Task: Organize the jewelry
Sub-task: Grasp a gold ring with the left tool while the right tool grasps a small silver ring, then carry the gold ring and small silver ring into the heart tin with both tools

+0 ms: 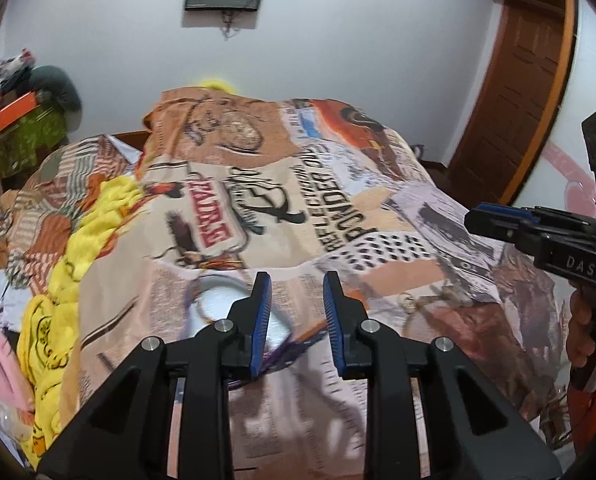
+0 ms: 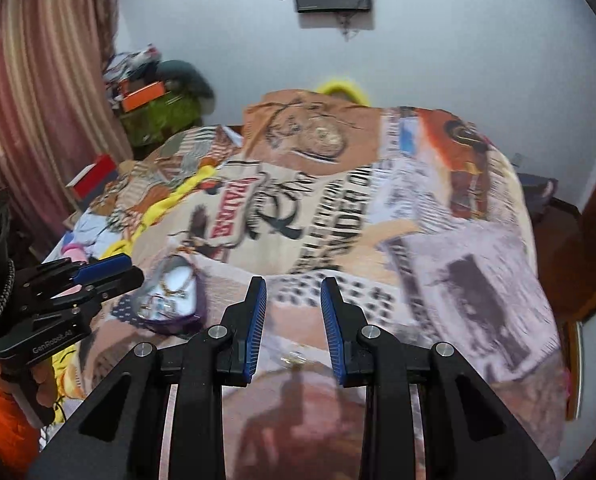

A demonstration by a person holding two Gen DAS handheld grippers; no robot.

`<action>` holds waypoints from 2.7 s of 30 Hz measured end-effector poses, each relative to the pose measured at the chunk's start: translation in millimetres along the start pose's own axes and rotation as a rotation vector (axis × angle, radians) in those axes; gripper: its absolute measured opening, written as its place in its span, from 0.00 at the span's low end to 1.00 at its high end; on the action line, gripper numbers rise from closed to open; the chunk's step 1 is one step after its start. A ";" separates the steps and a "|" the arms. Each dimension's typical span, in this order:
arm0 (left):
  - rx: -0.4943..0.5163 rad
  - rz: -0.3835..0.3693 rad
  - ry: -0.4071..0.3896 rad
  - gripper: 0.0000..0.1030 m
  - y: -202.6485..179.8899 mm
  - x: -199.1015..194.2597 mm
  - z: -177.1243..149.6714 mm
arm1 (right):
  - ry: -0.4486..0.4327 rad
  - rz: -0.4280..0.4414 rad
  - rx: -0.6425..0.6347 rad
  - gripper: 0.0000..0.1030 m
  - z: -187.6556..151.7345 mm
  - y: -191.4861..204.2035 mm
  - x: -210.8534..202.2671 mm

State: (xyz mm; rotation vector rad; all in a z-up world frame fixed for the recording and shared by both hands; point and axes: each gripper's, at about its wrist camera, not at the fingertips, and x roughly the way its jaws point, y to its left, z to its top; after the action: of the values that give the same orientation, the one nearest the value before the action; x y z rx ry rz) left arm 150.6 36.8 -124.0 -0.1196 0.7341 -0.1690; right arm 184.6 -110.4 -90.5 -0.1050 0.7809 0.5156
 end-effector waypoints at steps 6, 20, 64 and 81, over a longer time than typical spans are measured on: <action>0.060 -0.067 0.052 0.25 -34.8 24.3 0.1 | 0.027 -0.040 0.052 0.25 -15.7 -28.1 -2.7; 0.123 -0.183 0.247 0.25 -89.4 95.9 -12.8 | 0.089 -0.049 0.132 0.25 -47.4 -65.7 2.1; 0.005 -0.101 0.130 0.17 -23.3 61.8 -14.7 | 0.272 0.072 -0.167 0.09 -46.4 13.6 84.6; -0.014 -0.048 0.029 0.17 -3.3 15.4 -3.0 | 0.162 0.105 -0.069 0.09 -14.5 22.1 54.6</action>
State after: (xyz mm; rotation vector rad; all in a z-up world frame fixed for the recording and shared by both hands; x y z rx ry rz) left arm 159.4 30.5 -135.8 -0.1486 0.7617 -0.2112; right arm 197.0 -73.0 -136.6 -0.1718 0.9303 0.6396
